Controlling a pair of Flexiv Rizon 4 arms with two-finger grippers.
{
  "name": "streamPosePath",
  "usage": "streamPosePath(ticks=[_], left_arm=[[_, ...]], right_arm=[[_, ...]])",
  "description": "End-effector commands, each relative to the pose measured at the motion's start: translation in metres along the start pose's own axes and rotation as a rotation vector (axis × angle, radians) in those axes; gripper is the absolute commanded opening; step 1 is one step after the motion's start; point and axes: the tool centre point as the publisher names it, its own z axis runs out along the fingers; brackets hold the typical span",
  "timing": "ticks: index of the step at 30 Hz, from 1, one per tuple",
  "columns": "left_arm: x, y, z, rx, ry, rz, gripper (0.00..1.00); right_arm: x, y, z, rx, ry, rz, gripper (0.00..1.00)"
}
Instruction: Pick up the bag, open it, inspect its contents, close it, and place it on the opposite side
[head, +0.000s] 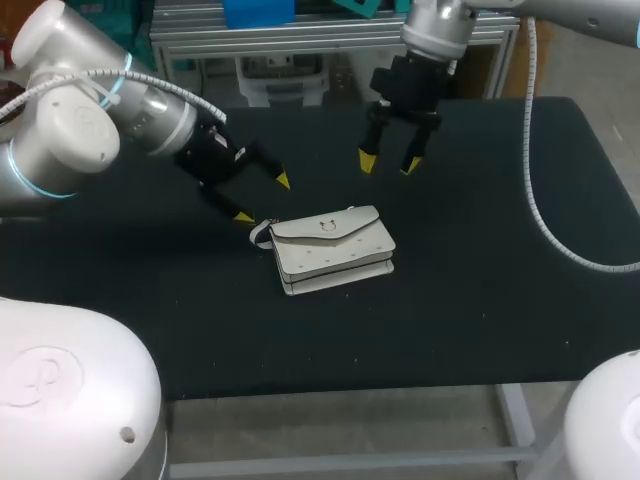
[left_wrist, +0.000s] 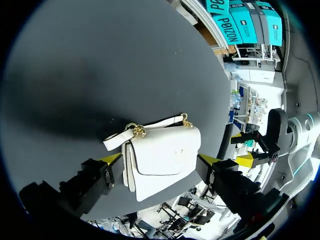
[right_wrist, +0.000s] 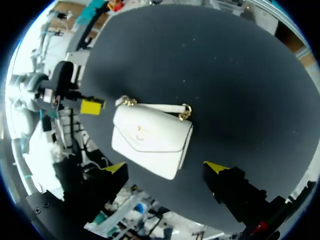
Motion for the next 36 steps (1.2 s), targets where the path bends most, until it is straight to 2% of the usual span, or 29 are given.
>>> streamPosePath(ticks=[1, 3, 4, 16, 17, 20, 24, 30, 35, 36], left_arm=[[-0.015, 0.002, 0.013, 0.002, 0.115, -0.007, 1.0], [-0.015, 0.005, 0.016, 0.0, 0.087, 0.028, 1.0], [-0.015, 0.005, 0.016, 0.0, 0.087, 0.028, 1.0], [-0.015, 0.005, 0.016, 0.0, 0.087, 0.028, 1.0], [-0.014, 0.006, 0.02, -0.018, 0.085, 0.049, 1.0], [-0.013, 0.004, 0.026, -0.022, 0.156, 0.054, 1.0], [-0.017, 0.006, 0.027, -0.024, 0.203, 0.03, 1.0], [-0.019, 0.013, 0.028, -0.013, 0.216, 0.025, 1.0], [-0.017, 0.018, 0.033, -0.043, 0.23, 0.031, 0.85], [-0.016, 0.02, 0.034, -0.047, 0.227, 0.034, 0.73]], right_arm=[[-0.01, -0.007, 0.015, -0.267, 0.167, 0.289, 1.0], [-0.01, -0.007, 0.016, -0.331, 0.17, 0.317, 1.0], [-0.009, -0.007, 0.017, -0.378, 0.138, 0.316, 1.0], [-0.009, -0.007, 0.017, -0.378, 0.138, 0.316, 1.0], [-0.009, -0.007, 0.017, -0.378, 0.138, 0.316, 1.0], [-0.012, 0.006, 0.034, -0.344, 0.202, 0.37, 1.0], [-0.014, 0.015, 0.052, -0.321, 0.279, 0.403, 1.0], [-0.012, 0.017, 0.057, -0.32, 0.295, 0.407, 1.0], [-0.01, 0.017, 0.059, -0.292, 0.319, 0.415, 1.0], [-0.009, 0.017, 0.059, -0.281, 0.329, 0.417, 1.0]])
